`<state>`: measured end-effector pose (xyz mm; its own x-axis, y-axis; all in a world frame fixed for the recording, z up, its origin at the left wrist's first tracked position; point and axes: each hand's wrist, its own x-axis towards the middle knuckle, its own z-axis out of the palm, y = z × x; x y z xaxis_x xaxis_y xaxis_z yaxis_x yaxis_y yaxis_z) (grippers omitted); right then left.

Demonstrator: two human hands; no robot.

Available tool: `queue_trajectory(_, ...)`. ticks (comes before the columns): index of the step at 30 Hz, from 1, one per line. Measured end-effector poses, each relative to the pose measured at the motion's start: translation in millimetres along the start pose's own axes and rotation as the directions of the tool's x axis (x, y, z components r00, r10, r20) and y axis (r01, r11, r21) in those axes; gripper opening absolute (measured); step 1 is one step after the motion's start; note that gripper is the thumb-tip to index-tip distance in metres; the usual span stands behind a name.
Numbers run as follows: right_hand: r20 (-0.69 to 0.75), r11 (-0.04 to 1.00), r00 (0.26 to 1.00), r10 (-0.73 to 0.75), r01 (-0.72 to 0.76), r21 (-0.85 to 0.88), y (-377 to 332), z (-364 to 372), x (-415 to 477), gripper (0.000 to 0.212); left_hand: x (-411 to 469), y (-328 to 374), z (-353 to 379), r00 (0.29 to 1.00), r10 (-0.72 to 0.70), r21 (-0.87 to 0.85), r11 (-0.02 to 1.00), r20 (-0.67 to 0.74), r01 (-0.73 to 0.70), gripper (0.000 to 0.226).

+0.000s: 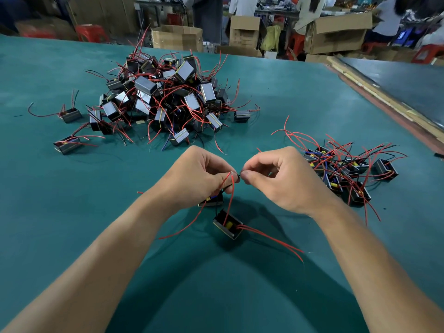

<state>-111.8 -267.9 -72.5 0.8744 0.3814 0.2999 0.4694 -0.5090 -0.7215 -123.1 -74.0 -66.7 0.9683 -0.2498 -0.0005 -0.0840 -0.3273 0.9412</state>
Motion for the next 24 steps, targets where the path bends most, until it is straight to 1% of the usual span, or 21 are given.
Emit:
queue_trajectory(4,-0.01,1.0,1.0,-0.002,0.002,0.012,-0.4,-1.0,0.0,0.019,-0.5,0.4,-0.7,1.0,0.008,-0.005,1.0,0.011,-0.007,0.024)
queue_trajectory(7,-0.021,0.999,1.0,0.018,-0.018,0.028,-0.1,-0.6,0.1,0.013,0.0,-0.6,-2.1,1.0,0.015,-0.01,1.0,0.01,-0.015,0.027)
queue_trajectory(9,-0.013,0.999,1.0,0.025,-0.025,0.032,-1.5,0.0,-0.2,0.011,0.6,-1.6,-1.9,1.0,0.028,0.006,1.0,0.001,-0.028,0.025)
queue_trajectory(12,0.036,0.998,0.998,0.044,-0.045,0.052,-5.8,-1.6,-1.5,0.013,1.2,-4.1,1.7,0.993,0.113,0.146,0.984,-0.044,-0.106,0.025)
queue_trajectory(14,0.064,0.987,0.991,0.115,-0.121,0.101,-8.6,-1.7,-1.9,0.016,0.1,-5.1,4.5,0.98,0.188,0.226,0.959,-0.06,-0.17,0.024)
queue_trajectory(15,0.069,0.973,0.982,0.176,-0.184,0.137,-9.7,-0.7,-1.0,0.019,-0.6,-5.4,5.6,0.973,0.221,0.246,0.949,-0.067,-0.198,0.024)
queue_trajectory(17,0.083,0.9,0.936,0.343,-0.353,0.255,-12.4,2.3,1.6,0.025,-2.3,-5.3,7.5,0.956,0.283,0.273,0.928,-0.079,-0.252,0.022)
queue_trajectory(19,0.177,0.761,0.853,0.492,-0.52,0.388,-15.1,3.6,3.6,0.024,-3.8,-4.2,8.3,0.933,0.352,0.313,0.897,-0.079,-0.312,0.019)
queue_trajectory(20,0.245,0.689,0.813,0.528,-0.579,0.436,-16.0,2.9,3.8,0.023,-3.9,-3.8,8.4,0.921,0.384,0.341,0.877,-0.073,-0.339,0.017)
queue_trajectory(21,0.307,0.63,0.785,0.538,-0.616,0.472,-16.1,1.7,3.4,0.024,-3.9,-3.5,8.6,0.912,0.404,0.365,0.861,-0.068,-0.354,0.016)
queue_trajectory(22,0.344,0.597,0.776,0.529,-0.629,0.498,-15.4,0.1,3.1,0.025,-3.6,-3.5,8.7,0.909,0.41,0.38,0.854,-0.072,-0.356,0.015)
queue_trajectory(24,0.334,0.603,0.801,0.496,-0.595,0.532,-13.9,-1.4,3.2,0.024,-2.5,-3.7,8.9,0.917,0.381,0.351,0.88,-0.115,-0.321,0.013)
